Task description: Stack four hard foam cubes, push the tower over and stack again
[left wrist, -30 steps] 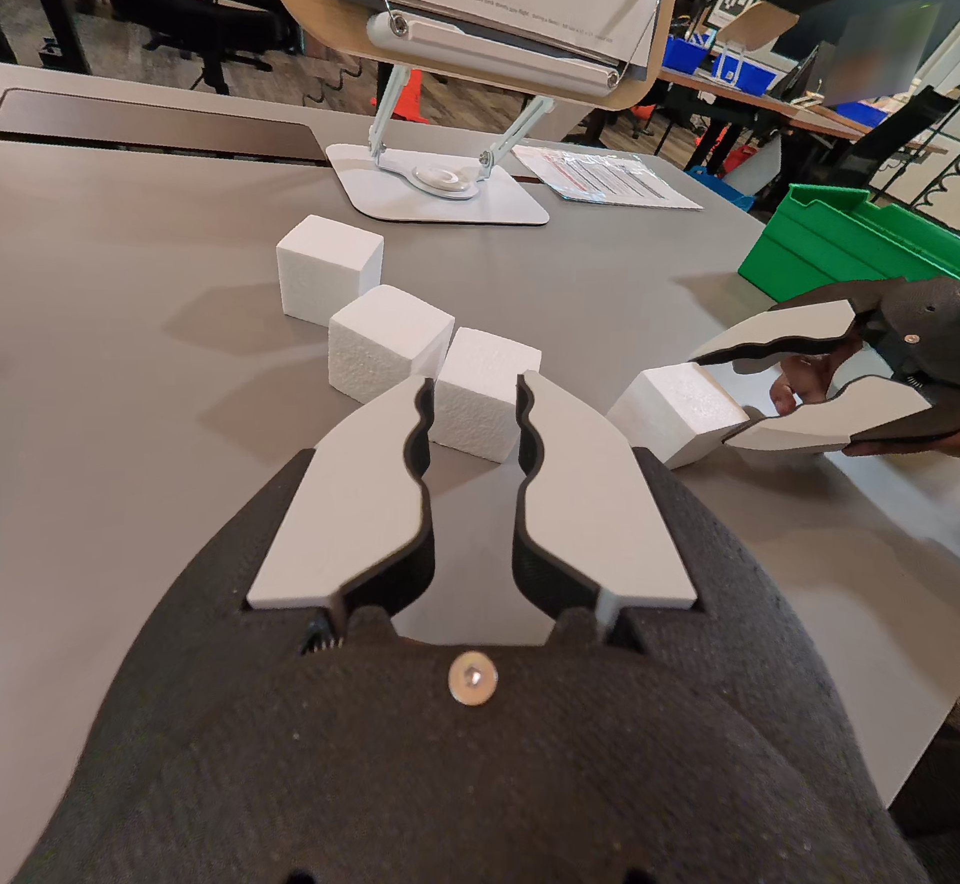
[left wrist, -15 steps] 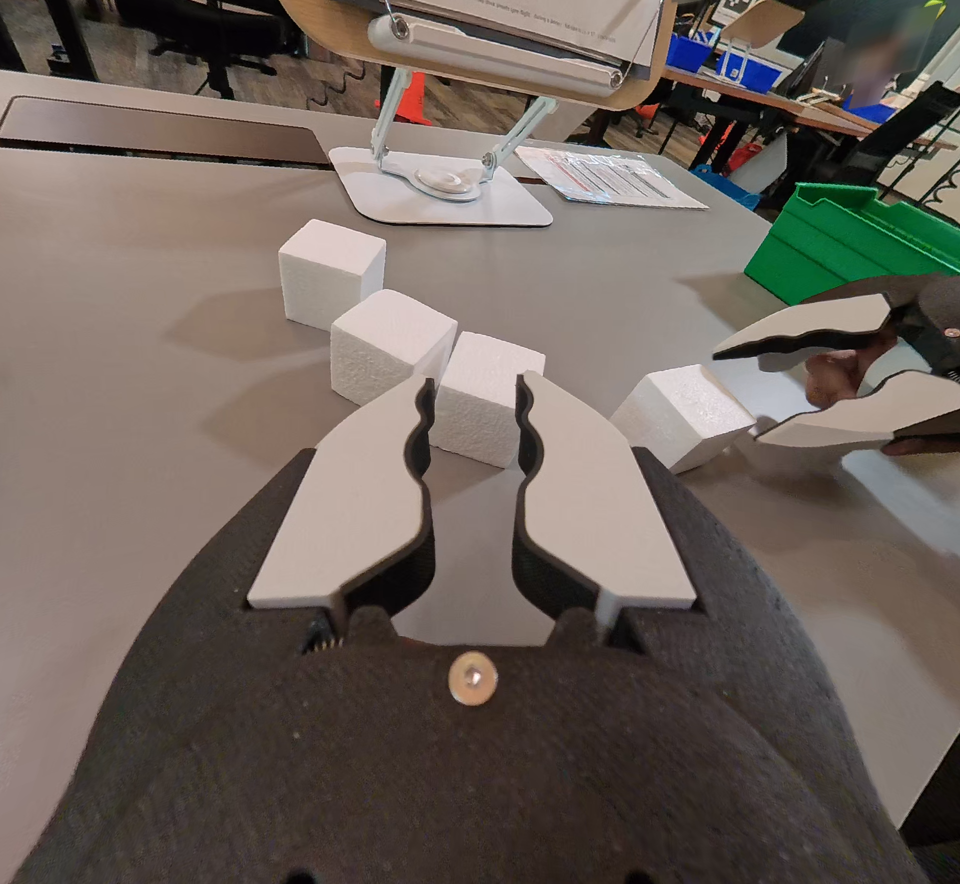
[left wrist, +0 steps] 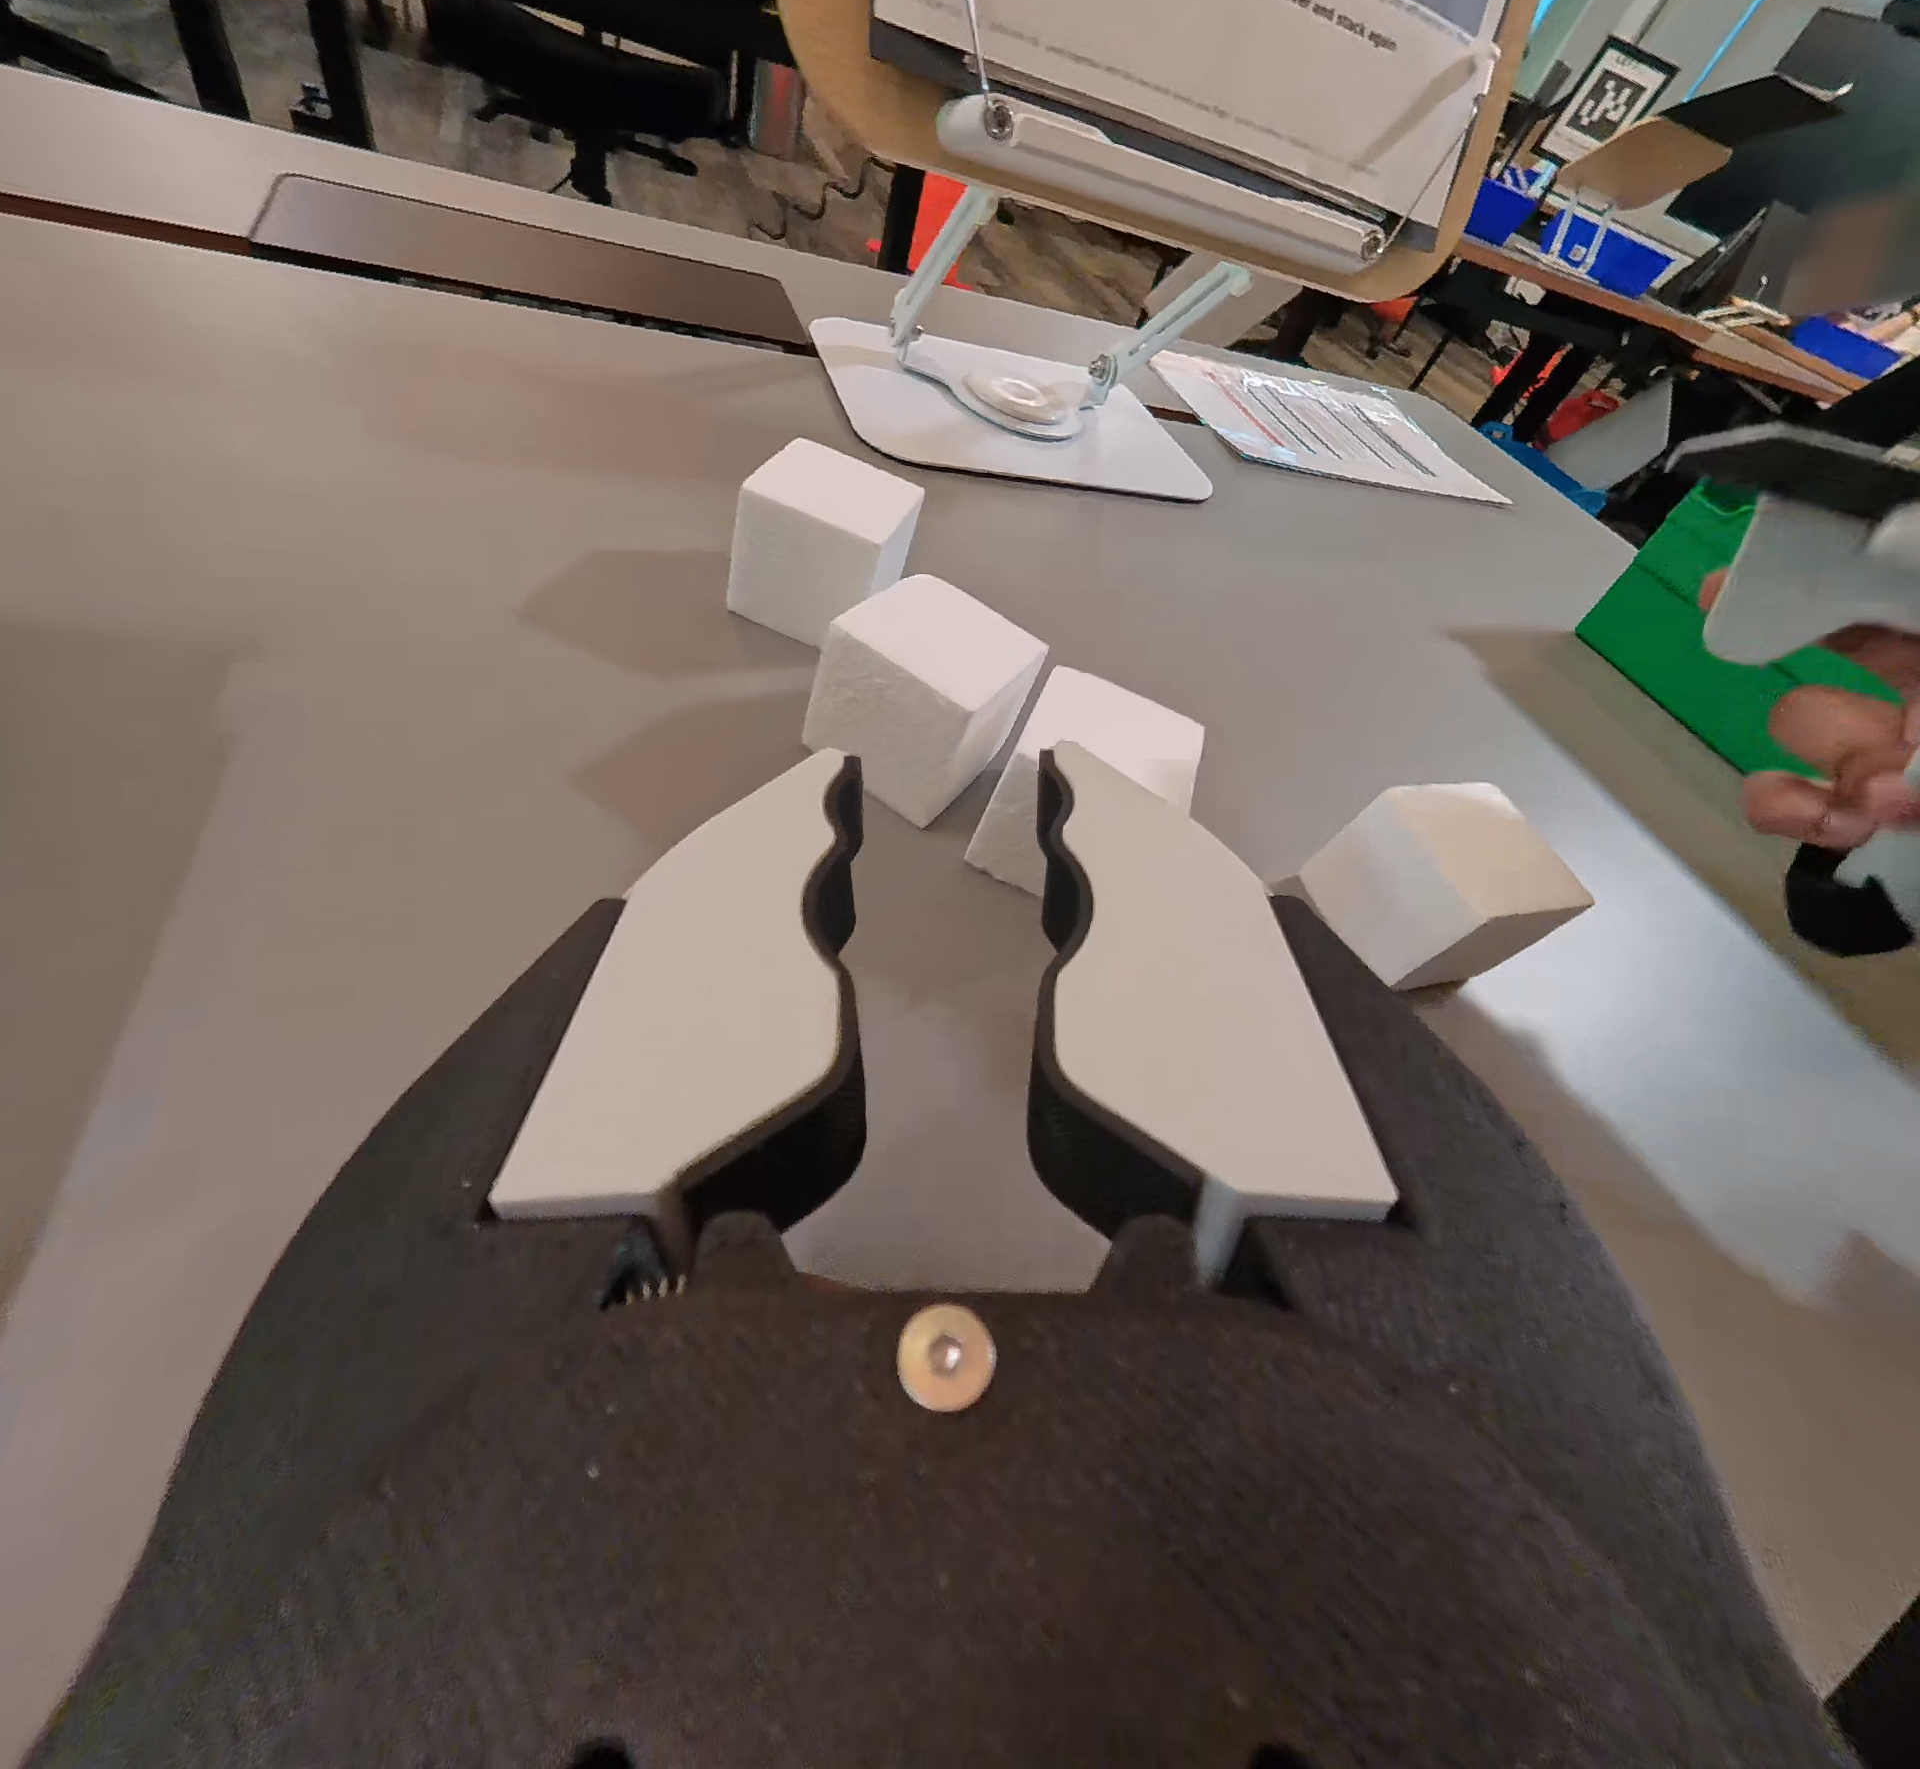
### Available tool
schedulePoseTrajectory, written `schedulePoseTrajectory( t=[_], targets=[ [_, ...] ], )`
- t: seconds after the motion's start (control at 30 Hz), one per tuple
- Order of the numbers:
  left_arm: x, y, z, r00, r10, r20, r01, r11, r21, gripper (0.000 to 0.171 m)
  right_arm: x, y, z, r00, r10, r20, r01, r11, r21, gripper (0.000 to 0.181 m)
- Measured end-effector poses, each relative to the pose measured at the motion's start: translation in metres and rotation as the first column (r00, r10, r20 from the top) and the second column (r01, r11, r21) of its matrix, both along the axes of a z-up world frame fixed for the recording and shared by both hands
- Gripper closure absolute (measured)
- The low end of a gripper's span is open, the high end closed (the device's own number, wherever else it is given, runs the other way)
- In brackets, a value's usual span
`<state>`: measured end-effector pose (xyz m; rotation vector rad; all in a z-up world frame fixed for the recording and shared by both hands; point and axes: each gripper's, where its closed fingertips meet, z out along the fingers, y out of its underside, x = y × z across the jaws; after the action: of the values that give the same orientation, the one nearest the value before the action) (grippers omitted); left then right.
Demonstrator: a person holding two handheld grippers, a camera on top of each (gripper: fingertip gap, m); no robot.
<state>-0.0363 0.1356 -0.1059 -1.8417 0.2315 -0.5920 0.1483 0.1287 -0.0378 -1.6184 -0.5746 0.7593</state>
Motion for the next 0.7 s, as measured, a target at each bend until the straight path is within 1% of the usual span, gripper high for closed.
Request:
schedulePoseTrajectory(
  t=[0.03, 0.07, 0.1, 0.13, 0.17, 0.2, 0.23, 0.27, 0.3, 0.33, 0.37, 0.4, 0.43, 0.47, 0.53, 0.57, 0.6, 0.63, 0.7],
  targets=[
    [-0.005, -0.003, 0.0, 1.0, 0.011, -0.002, -0.011, 1.0, 0.0, 0.139, -0.005, 0.006, 0.011, 0.998, 0.015, -0.063, -0.018, 0.999, -0.047, 0.104],
    [-0.01, -0.007, 0.0, 1.0, 0.022, -0.003, -0.022, 1.0, 0.001, 0.139, -0.009, 0.015, 0.019, 0.996, 0.02, -0.085, -0.028, 0.995, -0.093, 0.106],
    [-0.015, -0.01, 0.001, 0.999, 0.033, -0.003, -0.033, 0.999, 0.004, 0.139, -0.016, 0.024, 0.022, 0.998, 0.029, -0.053, -0.036, 0.989, -0.143, 0.104],
    [-0.021, -0.014, 0.001, 0.999, 0.047, -0.004, -0.047, 0.999, 0.008, 0.139, -0.025, 0.03, 0.018, 0.999, 0.049, 0.022, -0.044, 0.981, -0.191, 0.102],
    [-0.026, -0.017, 0.002, 0.998, 0.062, -0.007, -0.062, 0.998, 0.011, 0.14, -0.033, 0.037, 0.007, 0.989, 0.053, 0.136, -0.018, 0.969, -0.248, 0.103],
    [-0.032, -0.02, 0.002, 0.997, 0.079, -0.01, -0.079, 0.997, 0.011, 0.14, -0.043, 0.042, -0.005, 0.966, 0.075, 0.249, -0.001, 0.959, -0.284, 0.093],
    [-0.038, -0.023, 0.001, 0.996, 0.094, -0.012, -0.094, 0.996, 0.01, 0.14, -0.055, 0.045, -0.016, 0.941, 0.079, 0.329, 0.027, 0.951, -0.307, 0.093],
    [-0.044, -0.026, 0.0, 0.994, 0.108, -0.014, -0.108, 0.994, 0.007, 0.14, -0.07, 0.045, -0.028, 0.922, 0.097, 0.376, 0.037, 0.941, -0.335, 0.094],
    [-0.049, -0.028, 0.0, 0.992, 0.124, -0.016, -0.124, 0.992, 0.005, 0.14, -0.088, 0.039, -0.043, 0.9, 0.156, 0.408, 0.01, 0.926, -0.377, 0.096],
    [-0.055, -0.031, 0.0, 0.99, 0.14, -0.015, -0.14, 0.99, 0.006, 0.14, -0.102, 0.03, -0.061, 0.862, 0.226, 0.454, -0.012, 0.904, -0.427, 0.105],
    [-0.06, -0.034, 0.001, 0.988, 0.154, -0.012, -0.154, 0.988, 0.008, 0.14, -0.108, 0.023, -0.082, 0.805, 0.274, 0.526, 0.0, 0.887, -0.462, 0.109],
    [-0.065, -0.036, 0.001, 0.986, 0.167, -0.009, -0.167, 0.986, 0.009, 0.14, -0.108, 0.022, -0.098, 0.744, 0.28, 0.607, 0.04, 0.888, -0.458, 0.106],
    [-0.07, -0.038, 0.001, 0.984, 0.18, -0.008, -0.18, 0.984, 0.009, 0.14, -0.108, 0.026, -0.108, 0.694, 0.256, 0.673, 0.074, 0.904, -0.42, 0.105],
    [-0.075, -0.04, 0.001, 0.981, 0.192, -0.009, -0.192, 0.981, 0.009, 0.14, -0.109, 0.03, -0.114, 0.66, 0.237, 0.713, 0.089, 0.918, -0.388, 0.107],
    [-0.082, -0.044, 0.0, 0.977, 0.211, -0.011, -0.211, 0.978, 0.004, 0.14, -0.111, 0.031, -0.122, 0.619, 0.26, 0.741, 0.084, 0.916, -0.392, 0.122],
    [-0.085, -0.046, 0.0, 0.976, 0.219, -0.007, -0.219, 0.976, 0.005, 0.14, -0.11, 0.031, -0.122, 0.605, 0.272, 0.748, 0.076, 0.916, -0.395, 0.126],
    [-0.087, -0.047, 0.002, 0.974, 0.226, -0.001, -0.226, 0.974, 0.008, 0.14, -0.109, 0.029, -0.119, 0.605, 0.291, 0.741, 0.059, 0.912, -0.406, 0.126],
    [-0.088, -0.048, 0.003, 0.973, 0.23, 0.004, -0.23, 0.973, 0.011, 0.14, -0.109, 0.029, -0.111, 0.63, 0.295, 0.718, 0.042, 0.911, -0.411, 0.126],
    [-0.088, -0.048, 0.003, 0.973, 0.229, 0.007, -0.229, 0.973, 0.012, 0.14, -0.104, 0.033, -0.085, 0.718, 0.266, 0.643, 0.013, 0.919, -0.394, 0.127]
  ],
)
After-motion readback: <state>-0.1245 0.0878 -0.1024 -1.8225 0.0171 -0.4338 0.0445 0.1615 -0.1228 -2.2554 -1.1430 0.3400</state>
